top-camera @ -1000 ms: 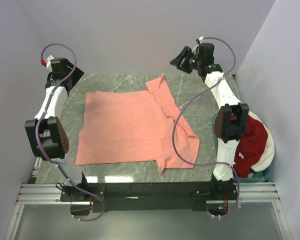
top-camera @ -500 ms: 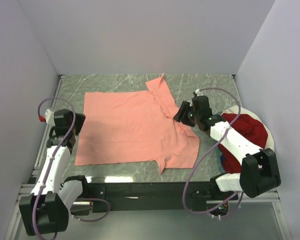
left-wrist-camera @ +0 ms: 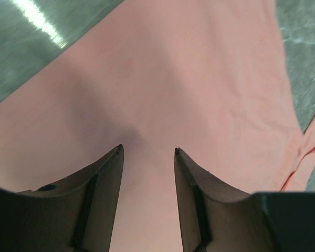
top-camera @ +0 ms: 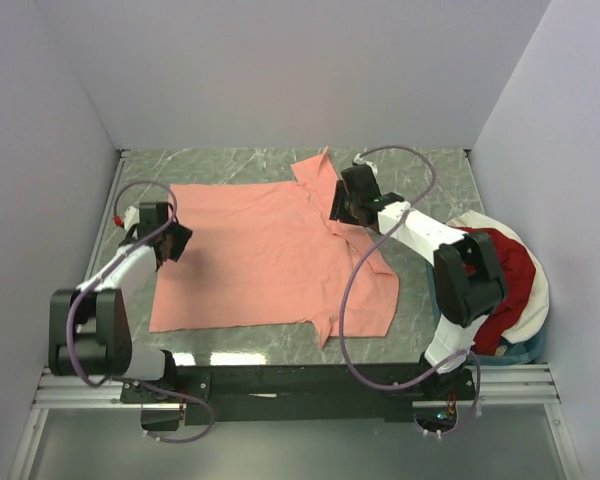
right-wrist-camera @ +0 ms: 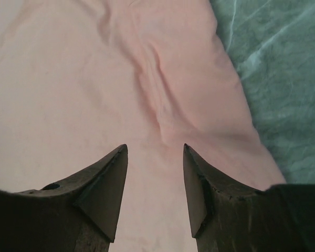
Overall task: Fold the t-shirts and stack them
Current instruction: Flatten the tshirt out
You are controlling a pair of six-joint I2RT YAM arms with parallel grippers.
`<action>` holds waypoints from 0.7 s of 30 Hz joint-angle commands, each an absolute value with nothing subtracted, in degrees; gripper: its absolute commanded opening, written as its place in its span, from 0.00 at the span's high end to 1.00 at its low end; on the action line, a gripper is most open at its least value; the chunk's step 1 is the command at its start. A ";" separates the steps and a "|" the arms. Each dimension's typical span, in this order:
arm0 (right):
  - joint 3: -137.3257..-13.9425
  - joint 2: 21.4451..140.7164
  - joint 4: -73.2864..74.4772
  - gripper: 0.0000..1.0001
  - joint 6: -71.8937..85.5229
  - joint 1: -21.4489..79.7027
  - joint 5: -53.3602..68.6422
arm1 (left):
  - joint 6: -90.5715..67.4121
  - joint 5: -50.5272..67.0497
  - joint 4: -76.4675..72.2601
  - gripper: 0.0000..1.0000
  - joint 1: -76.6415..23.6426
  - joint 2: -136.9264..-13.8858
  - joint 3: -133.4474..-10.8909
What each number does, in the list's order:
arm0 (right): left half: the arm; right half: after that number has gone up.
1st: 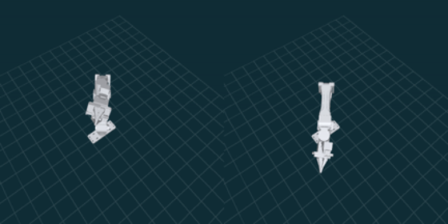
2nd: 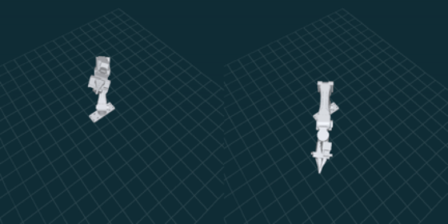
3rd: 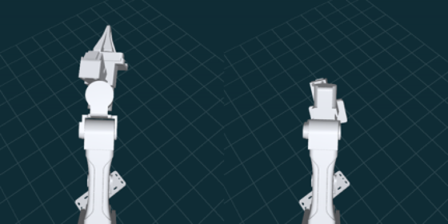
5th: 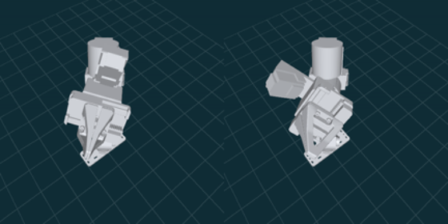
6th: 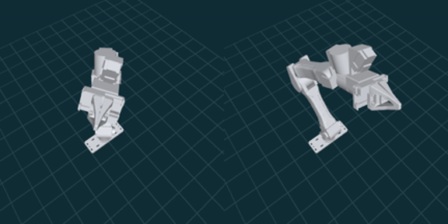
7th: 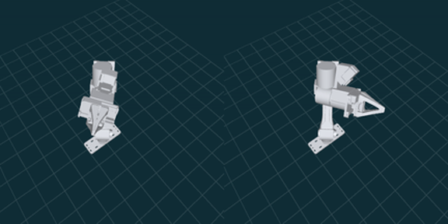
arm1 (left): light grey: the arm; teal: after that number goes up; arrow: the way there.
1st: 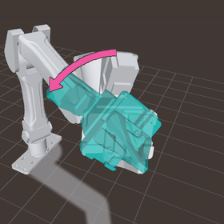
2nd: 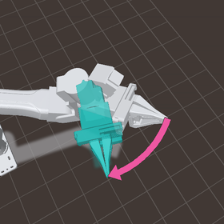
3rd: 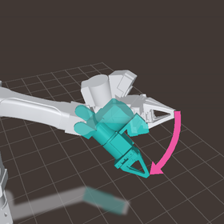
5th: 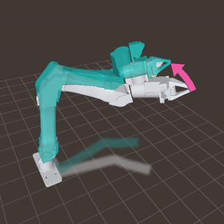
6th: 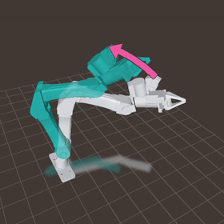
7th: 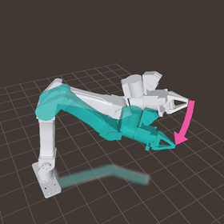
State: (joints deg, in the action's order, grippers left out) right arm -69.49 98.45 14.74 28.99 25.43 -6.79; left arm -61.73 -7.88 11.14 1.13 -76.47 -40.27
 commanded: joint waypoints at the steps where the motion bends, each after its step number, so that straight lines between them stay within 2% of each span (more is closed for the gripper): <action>1: -75.23 102.38 17.75 0.47 26.37 26.28 -11.95 | -60.47 -7.82 8.52 0.51 0.97 -82.42 -48.76; 9: -80.24 109.15 21.00 0.47 24.08 29.79 -14.31 | -57.48 -7.82 14.67 0.55 1.32 -101.66 -67.03; 21: -86.83 116.89 26.10 0.48 21.89 31.29 -18.54 | -54.32 -10.37 19.60 0.57 2.81 -115.74 -80.23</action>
State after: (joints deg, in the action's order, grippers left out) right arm -83.20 116.29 24.16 23.38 31.59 -14.98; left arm -56.64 -8.75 17.54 2.13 -113.56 -75.75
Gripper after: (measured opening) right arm 0.521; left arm 0.430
